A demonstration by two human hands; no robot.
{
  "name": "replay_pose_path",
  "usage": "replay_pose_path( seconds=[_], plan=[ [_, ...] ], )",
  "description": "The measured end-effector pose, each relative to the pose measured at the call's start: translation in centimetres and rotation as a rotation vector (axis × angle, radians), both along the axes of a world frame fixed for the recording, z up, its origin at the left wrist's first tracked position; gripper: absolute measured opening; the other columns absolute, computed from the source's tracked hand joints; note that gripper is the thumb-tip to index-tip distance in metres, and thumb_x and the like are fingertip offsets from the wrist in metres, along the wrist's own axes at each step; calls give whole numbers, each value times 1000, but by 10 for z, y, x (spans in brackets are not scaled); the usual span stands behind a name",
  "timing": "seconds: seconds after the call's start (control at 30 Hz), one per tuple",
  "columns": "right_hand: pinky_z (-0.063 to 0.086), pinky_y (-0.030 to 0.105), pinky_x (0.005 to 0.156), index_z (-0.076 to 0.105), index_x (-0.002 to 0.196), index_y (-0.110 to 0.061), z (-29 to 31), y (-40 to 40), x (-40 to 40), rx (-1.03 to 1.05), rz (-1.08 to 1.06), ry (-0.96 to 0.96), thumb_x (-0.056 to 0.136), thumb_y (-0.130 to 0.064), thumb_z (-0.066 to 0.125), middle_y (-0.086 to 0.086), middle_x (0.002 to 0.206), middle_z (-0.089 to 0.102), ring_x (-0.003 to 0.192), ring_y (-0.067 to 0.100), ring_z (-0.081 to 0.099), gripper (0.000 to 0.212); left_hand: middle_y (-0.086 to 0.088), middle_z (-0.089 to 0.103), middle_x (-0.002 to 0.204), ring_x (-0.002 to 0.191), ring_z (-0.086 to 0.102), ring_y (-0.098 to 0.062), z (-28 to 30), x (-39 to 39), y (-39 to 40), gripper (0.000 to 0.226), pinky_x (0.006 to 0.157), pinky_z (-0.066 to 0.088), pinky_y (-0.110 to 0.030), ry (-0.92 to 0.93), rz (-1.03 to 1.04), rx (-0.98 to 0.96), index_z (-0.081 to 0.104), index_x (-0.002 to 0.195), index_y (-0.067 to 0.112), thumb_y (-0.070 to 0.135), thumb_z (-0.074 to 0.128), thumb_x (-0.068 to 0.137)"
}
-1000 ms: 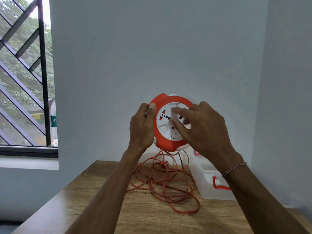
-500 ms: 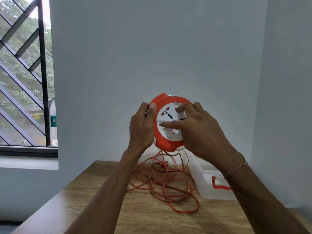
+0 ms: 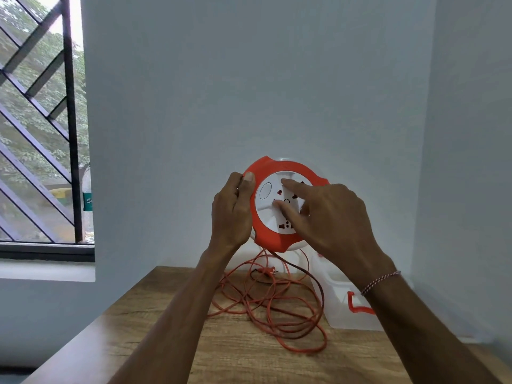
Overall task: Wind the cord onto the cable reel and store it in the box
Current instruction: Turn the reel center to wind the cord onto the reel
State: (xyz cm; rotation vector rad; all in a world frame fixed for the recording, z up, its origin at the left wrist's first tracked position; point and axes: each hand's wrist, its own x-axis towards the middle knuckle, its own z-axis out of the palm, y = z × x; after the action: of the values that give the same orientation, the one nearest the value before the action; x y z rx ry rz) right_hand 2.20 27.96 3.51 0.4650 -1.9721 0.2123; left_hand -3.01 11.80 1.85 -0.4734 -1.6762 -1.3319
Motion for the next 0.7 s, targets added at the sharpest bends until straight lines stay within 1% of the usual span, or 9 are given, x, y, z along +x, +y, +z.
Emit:
replay_pose_path(
  seconds=[0.03,0.13,0.2,0.27,0.33,0.4,0.53,0.6,0.7],
  plan=[
    [55,31,71,63,125,-27,1,2,0,4,11,12,90,-53,52,2,93,75,79,18,67,45,-8,67,82,70,65,-31,0,0,0,33,64,58,-54,-2,2,3,57,94,19,45,38,100],
    [44,24,64,71,111,-26,6,8,1,52,56,54,87,-26,66,4,99,69,84,13,50,25,-5,67,81,69,65,-27,1,-1,-1,27,64,58,-52,2,10,0,56,91,26,44,38,101],
    [48,26,68,74,104,-30,9,11,1,121,115,-12,81,-14,73,2,111,63,96,15,49,28,-5,67,80,68,65,-27,1,-1,0,27,63,58,-52,8,9,-2,56,90,27,45,38,100],
    [54,36,78,74,102,-34,9,9,4,178,128,-121,73,-9,79,2,127,56,115,20,48,39,-7,67,80,67,65,-28,0,-1,0,32,63,58,-53,8,-1,-3,57,92,24,48,37,99],
    [52,43,88,71,109,-38,7,5,8,226,63,-206,67,-11,84,1,139,48,127,23,41,51,-8,67,79,67,65,-30,-1,-2,0,36,63,57,-54,7,-10,-9,57,92,20,50,37,98],
    [51,44,90,67,116,-41,5,2,9,268,-6,-211,65,-14,86,1,143,45,129,25,39,60,-8,66,78,67,64,-30,-1,-2,1,38,62,56,-55,9,-19,-9,57,92,18,50,37,97],
    [52,39,75,67,114,-43,3,3,7,290,-68,-90,62,-24,88,6,127,59,111,28,52,59,-7,67,79,67,66,-30,-3,-1,2,38,62,57,-55,9,-30,-15,57,92,19,51,38,97],
    [51,35,70,64,119,-44,-1,5,4,264,-85,-31,66,-27,85,7,119,61,103,25,55,59,-8,68,80,68,68,-29,-3,-1,2,38,61,58,-54,6,-42,-14,57,94,17,50,38,97],
    [51,31,69,54,130,-44,-4,7,2,148,-77,16,77,-50,71,5,111,65,96,22,60,56,-4,68,79,65,69,-22,-2,-1,1,37,60,59,-49,9,-57,-1,57,94,17,49,40,98]
  ],
)
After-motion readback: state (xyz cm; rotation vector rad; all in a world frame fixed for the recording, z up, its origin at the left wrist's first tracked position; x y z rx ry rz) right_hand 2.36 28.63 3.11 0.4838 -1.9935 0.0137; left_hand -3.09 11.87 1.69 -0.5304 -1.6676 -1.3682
